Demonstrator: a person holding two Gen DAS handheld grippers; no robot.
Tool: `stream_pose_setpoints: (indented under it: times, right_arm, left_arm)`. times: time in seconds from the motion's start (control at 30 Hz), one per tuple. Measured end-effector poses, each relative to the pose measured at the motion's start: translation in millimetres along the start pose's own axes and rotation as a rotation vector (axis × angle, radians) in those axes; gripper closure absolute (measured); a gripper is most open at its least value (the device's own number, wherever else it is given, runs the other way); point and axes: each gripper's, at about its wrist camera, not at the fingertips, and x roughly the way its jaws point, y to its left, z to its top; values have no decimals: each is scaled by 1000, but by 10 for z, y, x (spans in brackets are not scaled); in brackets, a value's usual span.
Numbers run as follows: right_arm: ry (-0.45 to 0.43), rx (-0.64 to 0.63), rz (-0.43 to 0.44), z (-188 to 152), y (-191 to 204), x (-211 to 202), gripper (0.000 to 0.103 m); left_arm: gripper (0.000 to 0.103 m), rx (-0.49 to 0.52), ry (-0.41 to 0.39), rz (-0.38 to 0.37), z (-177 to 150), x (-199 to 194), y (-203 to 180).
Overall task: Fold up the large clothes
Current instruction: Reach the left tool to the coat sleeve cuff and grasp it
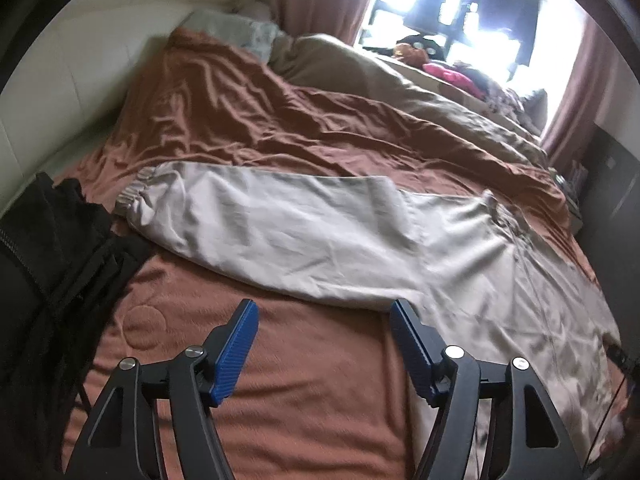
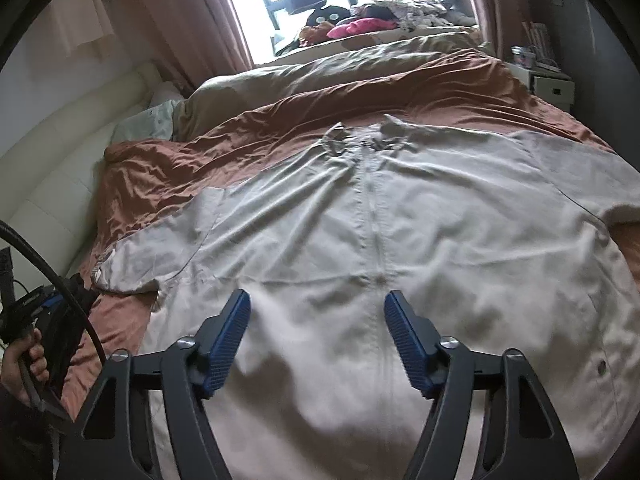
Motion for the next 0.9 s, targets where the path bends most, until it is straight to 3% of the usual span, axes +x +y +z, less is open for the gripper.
stream_pose_setpoints:
  times: [0.23,0.37,0.6,0.7,0.8,0.9]
  right_arm:
    - [7,-37,-10,175,248,347,36]
    - [35,-72,-9,227,424,599,46]
    - [91,-109,-7,250,713,1092,49]
    - [112,-147,-3,222,826,1231,49]
    - [139,-145,23,241,902,1372,50]
    - [163,-140,54,266,995,1504,62]
  left_arm:
    - [40,-98,63,24,225,524,399]
    - [40,-131,105,68,315,855,657]
    - [40,-216,161,145,276,1337,1103]
    - [49,-250,194,151,224,1502,1217]
    - [50,-244,184,163,226,1587,1241]
    - [58,-231,179,186,274,1668,1219]
